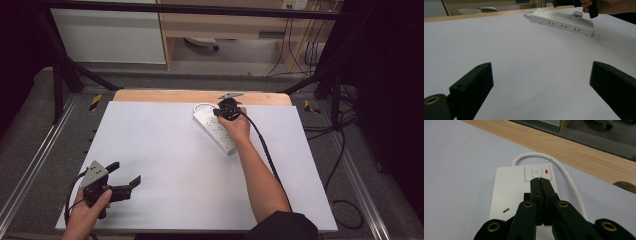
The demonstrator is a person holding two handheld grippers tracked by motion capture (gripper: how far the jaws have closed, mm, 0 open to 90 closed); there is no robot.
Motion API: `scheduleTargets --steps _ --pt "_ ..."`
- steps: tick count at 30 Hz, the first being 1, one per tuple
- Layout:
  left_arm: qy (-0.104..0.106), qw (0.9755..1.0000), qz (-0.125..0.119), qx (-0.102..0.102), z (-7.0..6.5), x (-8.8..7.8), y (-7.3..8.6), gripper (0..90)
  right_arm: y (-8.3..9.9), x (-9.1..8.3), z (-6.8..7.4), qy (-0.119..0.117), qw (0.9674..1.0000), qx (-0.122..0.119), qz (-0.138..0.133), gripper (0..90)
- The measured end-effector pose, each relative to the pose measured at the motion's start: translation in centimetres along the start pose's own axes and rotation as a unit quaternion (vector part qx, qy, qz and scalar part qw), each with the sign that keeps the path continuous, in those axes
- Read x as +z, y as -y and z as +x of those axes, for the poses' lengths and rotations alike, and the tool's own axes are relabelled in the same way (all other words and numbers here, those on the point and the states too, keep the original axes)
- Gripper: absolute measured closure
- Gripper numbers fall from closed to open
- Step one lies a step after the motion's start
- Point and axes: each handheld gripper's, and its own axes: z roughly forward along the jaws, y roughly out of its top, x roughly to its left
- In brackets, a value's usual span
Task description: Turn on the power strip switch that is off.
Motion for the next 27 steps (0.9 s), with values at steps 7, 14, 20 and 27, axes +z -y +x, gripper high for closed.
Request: scheduleTargets --steps 7,14,20,27 --pt "0.001 1.0000 0.000 0.001 0.0 0.1 0.0 5.2 -0.3 -0.5 0.0 0.000 1.0000 -0.002 -0.005 90.0" --pt "0.001 1.0000 0.000 0.000 0.0 0.1 0.0 5.2 -0.5 -1.2 0.0 -0.002 0.9999 -0.002 -0.015 90.0" --pt "0.002 1.0000 0.002 0.000 -0.1 0.1 0.0 5.2 -0.4 -1.9 -0.2 -0.006 0.9997 -0.002 -0.023 90.0" --pt "0.000 1.0000 0.002 -0.001 0.0 0.1 0.0 5.2 -0.2 -2.9 -0.4 -0.006 0.9994 0.000 -0.034 90.0"
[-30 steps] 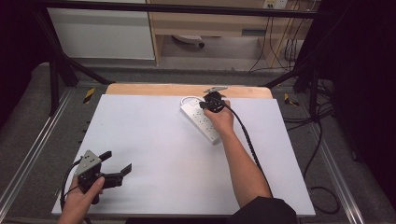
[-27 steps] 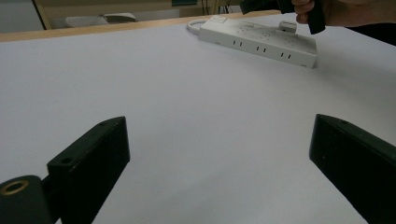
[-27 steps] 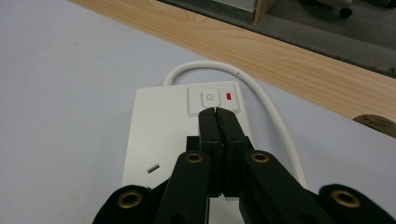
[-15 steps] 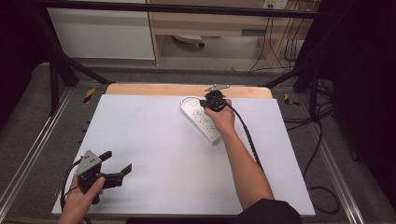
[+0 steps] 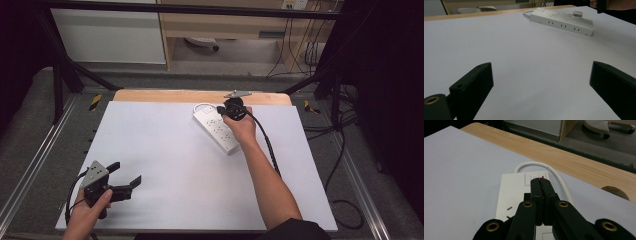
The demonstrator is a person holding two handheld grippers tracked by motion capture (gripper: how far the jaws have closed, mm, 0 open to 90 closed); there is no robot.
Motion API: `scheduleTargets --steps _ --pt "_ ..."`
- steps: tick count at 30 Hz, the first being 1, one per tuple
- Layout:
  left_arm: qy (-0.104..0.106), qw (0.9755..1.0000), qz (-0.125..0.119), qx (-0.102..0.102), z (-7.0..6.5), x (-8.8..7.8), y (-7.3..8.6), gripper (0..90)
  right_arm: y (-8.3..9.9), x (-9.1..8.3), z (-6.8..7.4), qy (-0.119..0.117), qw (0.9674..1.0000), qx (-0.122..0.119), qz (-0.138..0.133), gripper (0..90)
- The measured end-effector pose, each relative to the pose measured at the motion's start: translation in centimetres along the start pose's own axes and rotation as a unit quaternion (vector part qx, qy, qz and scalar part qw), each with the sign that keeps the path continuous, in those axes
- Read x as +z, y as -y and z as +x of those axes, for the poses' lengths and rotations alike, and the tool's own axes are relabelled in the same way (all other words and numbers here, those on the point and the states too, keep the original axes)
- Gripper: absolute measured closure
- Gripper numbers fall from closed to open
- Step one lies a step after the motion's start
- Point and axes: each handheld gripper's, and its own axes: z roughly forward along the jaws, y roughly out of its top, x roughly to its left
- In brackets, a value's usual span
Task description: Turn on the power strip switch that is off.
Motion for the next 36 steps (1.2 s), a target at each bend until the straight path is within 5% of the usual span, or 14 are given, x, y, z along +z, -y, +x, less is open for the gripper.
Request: scheduleTargets --steps 14,36 --pt "0.000 1.0000 0.002 -0.001 -0.1 0.1 0.0 5.2 0.1 -2.4 -0.6 -0.005 0.9997 0.007 -0.023 90.0" --pt "0.003 1.0000 0.005 0.000 -0.1 0.1 0.1 5.2 -0.3 -5.5 -1.0 -0.017 0.9986 0.012 -0.050 76.3"
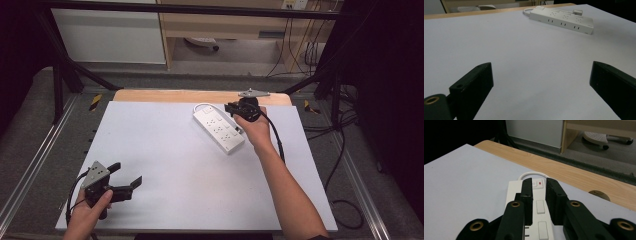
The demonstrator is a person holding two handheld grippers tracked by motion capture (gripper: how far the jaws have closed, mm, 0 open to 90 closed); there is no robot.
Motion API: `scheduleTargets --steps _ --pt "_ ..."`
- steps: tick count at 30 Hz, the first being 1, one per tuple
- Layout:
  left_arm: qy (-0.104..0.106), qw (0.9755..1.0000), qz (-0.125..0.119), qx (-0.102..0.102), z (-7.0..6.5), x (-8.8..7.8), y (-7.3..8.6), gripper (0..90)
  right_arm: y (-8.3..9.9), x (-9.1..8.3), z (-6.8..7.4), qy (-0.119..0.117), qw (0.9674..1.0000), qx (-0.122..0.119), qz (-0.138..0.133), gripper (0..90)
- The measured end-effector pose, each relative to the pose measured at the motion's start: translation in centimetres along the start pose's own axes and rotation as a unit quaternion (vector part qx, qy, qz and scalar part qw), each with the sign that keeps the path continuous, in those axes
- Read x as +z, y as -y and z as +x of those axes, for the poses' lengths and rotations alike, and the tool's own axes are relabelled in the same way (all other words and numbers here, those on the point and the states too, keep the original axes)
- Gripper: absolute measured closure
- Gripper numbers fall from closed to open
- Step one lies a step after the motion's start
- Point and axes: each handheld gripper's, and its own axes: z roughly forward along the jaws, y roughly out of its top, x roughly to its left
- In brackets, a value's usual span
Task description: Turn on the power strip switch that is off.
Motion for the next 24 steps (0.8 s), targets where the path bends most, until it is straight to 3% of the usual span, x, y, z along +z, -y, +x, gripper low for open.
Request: scheduleTargets --steps 8,14,24 --pt "-0.006 1.0000 -0.002 0.000 0.1 -0.1 0.0 5.2 -0.3 -1.6 -0.1 -0.002 1.0000 0.007 -0.002 59.9" --pt "-0.007 1.0000 0.000 0.000 0.1 -0.1 0.1 5.2 -0.4 -3.6 0.2 -0.005 0.9997 0.017 -0.015 36.7" --pt "-0.005 1.0000 0.000 -0.002 0.0 -0.1 0.1 5.2 1.3 -7.7 1.3 0.011 0.9989 0.007 -0.044 16.2"
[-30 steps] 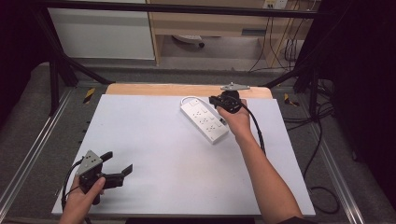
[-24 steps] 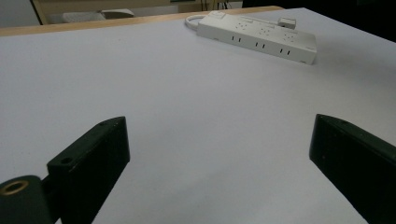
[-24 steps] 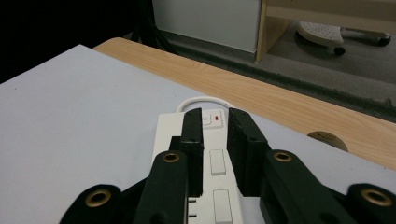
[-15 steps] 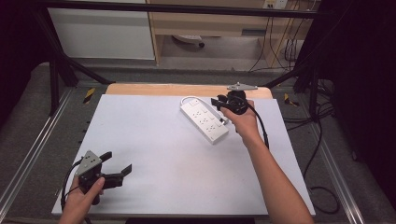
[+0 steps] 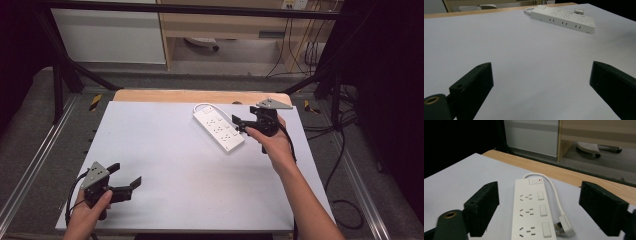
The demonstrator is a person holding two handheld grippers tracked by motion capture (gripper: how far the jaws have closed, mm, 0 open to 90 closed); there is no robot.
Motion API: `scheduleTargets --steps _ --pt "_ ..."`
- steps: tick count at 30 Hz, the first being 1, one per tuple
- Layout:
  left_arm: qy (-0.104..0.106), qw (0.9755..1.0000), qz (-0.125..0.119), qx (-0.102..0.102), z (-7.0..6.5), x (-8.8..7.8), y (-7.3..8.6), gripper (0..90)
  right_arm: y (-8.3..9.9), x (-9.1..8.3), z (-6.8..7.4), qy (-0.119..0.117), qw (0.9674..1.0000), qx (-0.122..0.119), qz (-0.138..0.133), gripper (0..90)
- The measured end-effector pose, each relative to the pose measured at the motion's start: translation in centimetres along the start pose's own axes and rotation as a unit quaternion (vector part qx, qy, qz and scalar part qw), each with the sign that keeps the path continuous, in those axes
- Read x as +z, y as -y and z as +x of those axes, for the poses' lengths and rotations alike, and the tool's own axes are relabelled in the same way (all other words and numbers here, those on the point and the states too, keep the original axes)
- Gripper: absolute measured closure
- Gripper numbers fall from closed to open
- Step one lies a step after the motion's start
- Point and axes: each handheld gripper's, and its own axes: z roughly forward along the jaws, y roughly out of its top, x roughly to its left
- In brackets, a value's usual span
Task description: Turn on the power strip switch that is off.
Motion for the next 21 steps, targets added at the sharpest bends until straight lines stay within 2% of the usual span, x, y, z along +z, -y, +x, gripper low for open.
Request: scheduleTargets --steps 8,15,21 --pt "-0.001 1.0000 0.001 -0.002 0.0 0.0 0.0 5.1 2.3 -4.9 0.0 0.015 0.9995 0.005 -0.029 5.1" --pt "-0.002 1.0000 0.001 -0.003 -0.1 0.0 0.0 5.2 5.5 -8.9 -0.1 0.026 0.9982 -0.008 -0.054 2.9" --pt "-0.004 1.0000 0.002 -0.004 -0.1 -0.1 0.1 5.2 8.4 -11.5 -0.2 0.036 0.9979 -0.012 -0.052 2.6"
